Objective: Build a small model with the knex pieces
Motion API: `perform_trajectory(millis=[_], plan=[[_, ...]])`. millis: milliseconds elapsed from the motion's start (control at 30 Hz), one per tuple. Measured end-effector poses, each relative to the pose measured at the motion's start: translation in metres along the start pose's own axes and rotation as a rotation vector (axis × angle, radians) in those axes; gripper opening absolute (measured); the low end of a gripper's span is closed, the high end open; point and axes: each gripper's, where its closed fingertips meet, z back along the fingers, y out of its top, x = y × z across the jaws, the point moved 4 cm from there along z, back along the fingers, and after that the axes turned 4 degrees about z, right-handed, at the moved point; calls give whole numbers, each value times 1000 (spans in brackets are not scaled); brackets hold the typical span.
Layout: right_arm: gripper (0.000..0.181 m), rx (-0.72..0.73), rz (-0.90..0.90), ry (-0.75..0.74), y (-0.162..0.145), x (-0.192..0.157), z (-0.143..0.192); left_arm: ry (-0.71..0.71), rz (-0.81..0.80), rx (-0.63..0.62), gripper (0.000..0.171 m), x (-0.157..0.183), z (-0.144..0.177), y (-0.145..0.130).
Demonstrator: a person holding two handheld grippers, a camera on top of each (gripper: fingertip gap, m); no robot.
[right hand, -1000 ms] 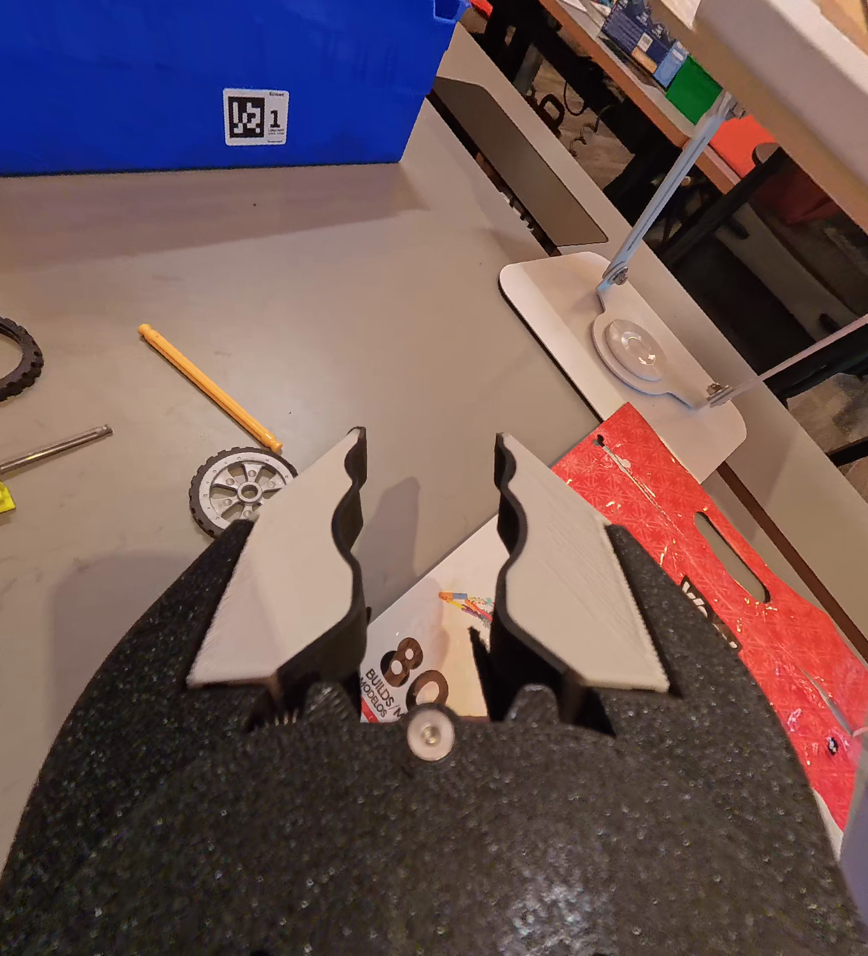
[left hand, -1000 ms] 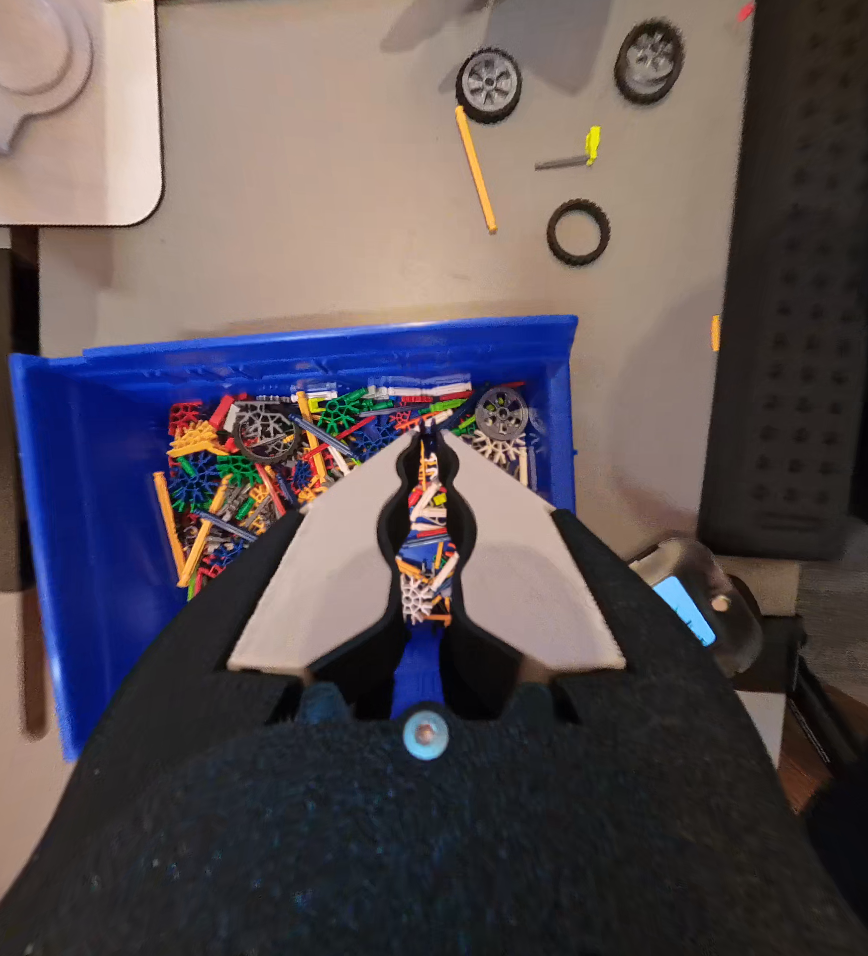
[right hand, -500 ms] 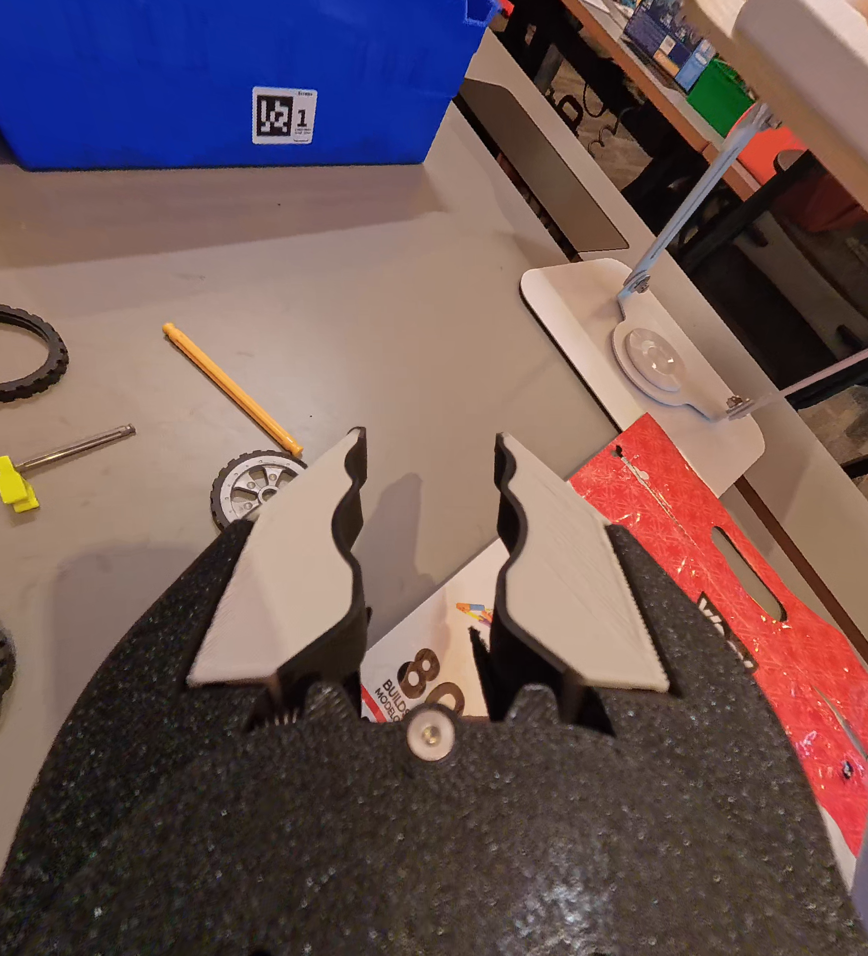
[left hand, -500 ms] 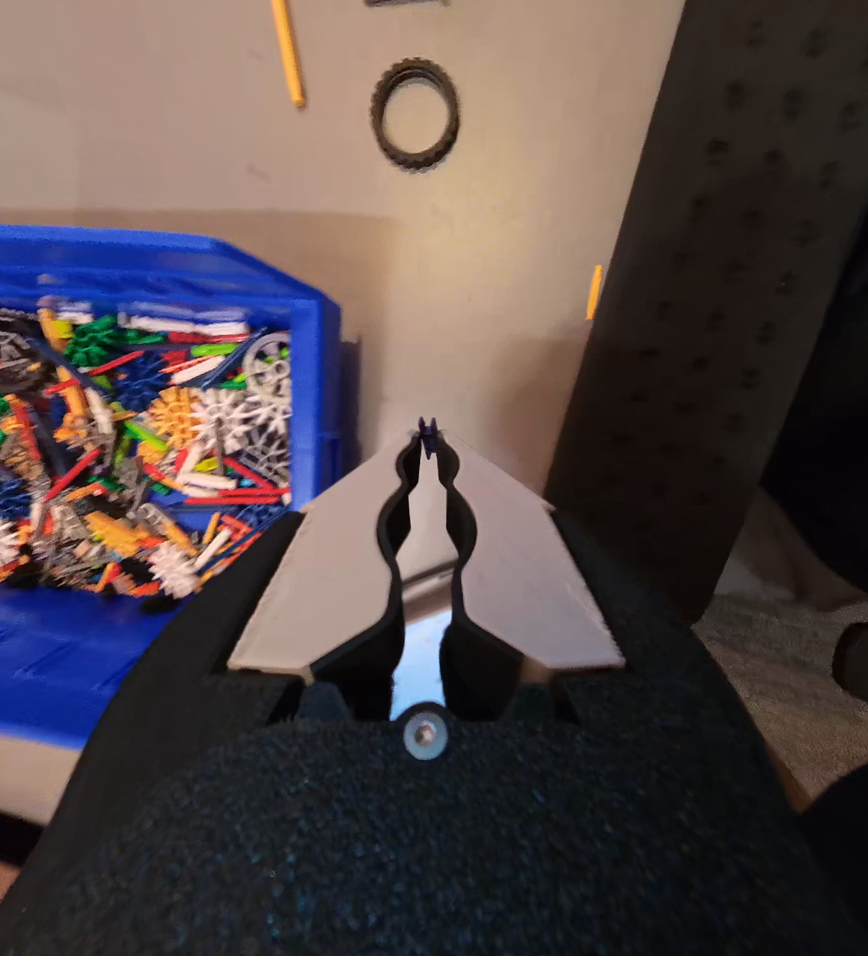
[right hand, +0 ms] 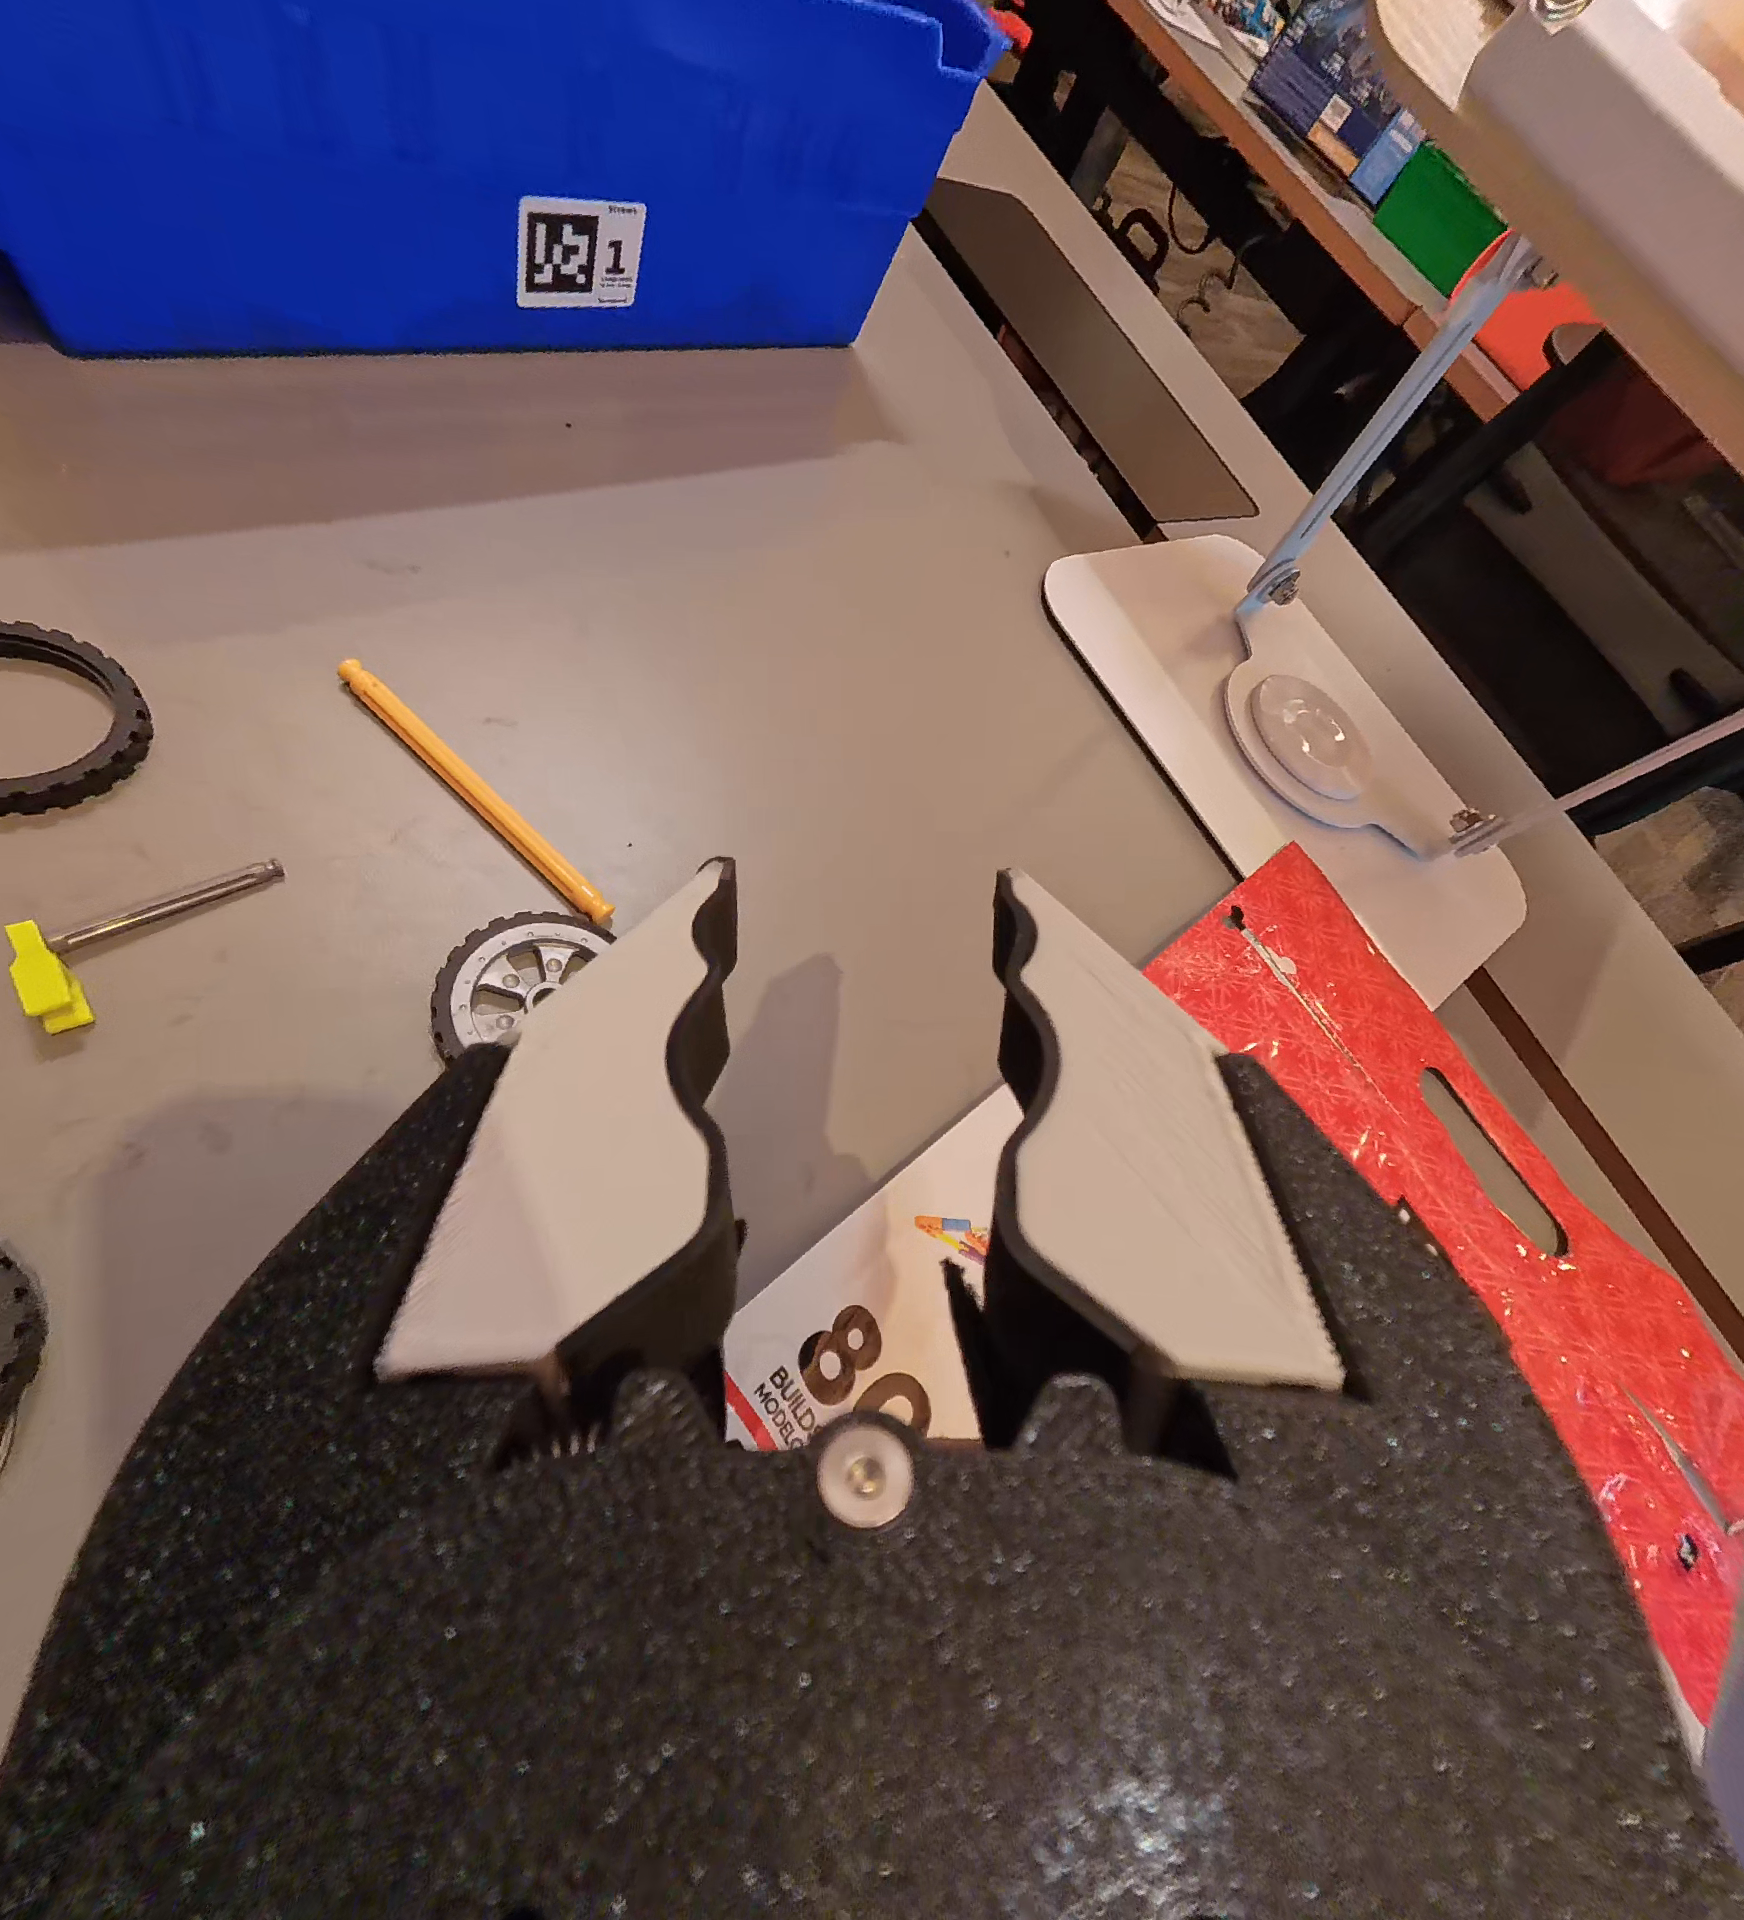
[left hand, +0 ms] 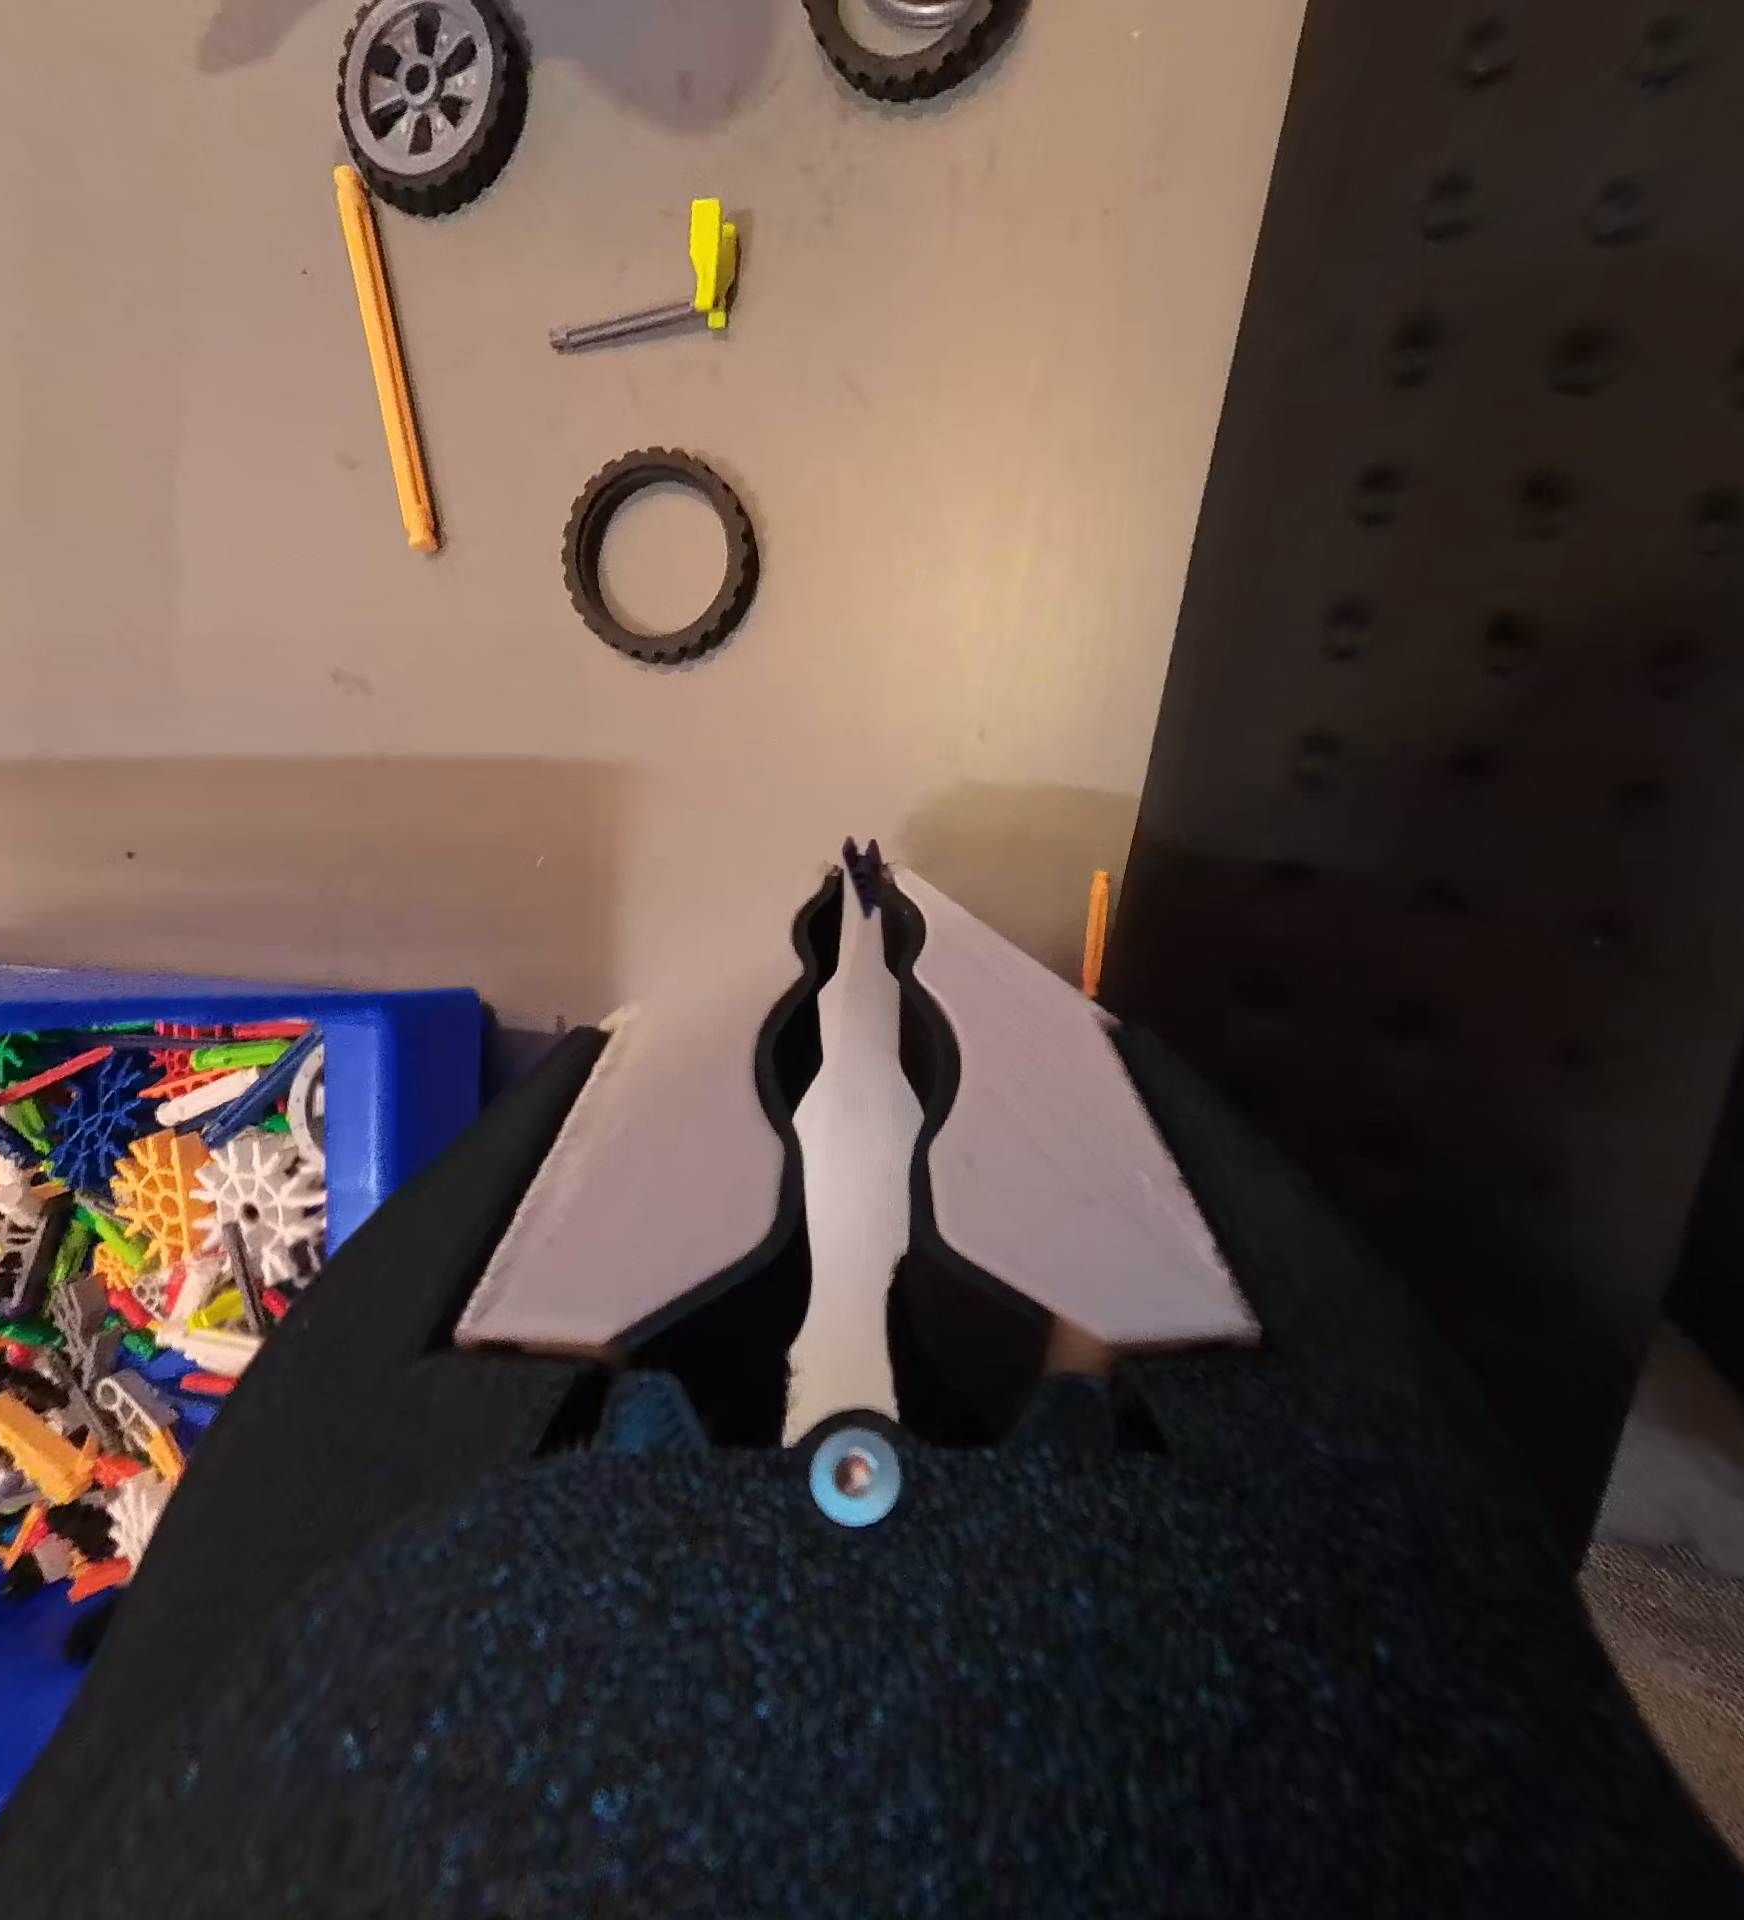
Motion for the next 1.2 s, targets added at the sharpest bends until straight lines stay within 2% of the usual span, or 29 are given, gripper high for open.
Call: perform_trajectory(millis=[167, 300, 467, 600, 700, 800, 933, 1067, 1200], plan=[[50, 6, 1, -6, 2, 1, 2, 3, 25, 17, 22, -1, -4, 2], [50, 8, 6, -8, 3, 1, 3, 69, 44, 35, 26, -26, 27, -2], [50, 8, 4, -4, 3, 0, 2, 322, 81, 23, 41, -112, 86, -6], [50, 1, 5, -2, 1, 0, 2, 348, 155, -25, 46, -191, 103, -13], [50, 9, -1, -6, 2, 2, 3, 312, 169, -92, 46, -243, 95, -24], [50, 11, -7, -7, 1, 3, 4, 232, 167, -152, 46, -277, 77, -35], [50, 9, -12, -1, 0, 3, 3, 140, 154, -256, 42, -299, 41, -52], [50, 0, -18, 5, -3, 2, 2, 44, 143, -373, 39, -307, 3, -70], [50, -6, -25, 4, -6, 4, 1, -31, 150, -416, 23, -311, -17, -77]])
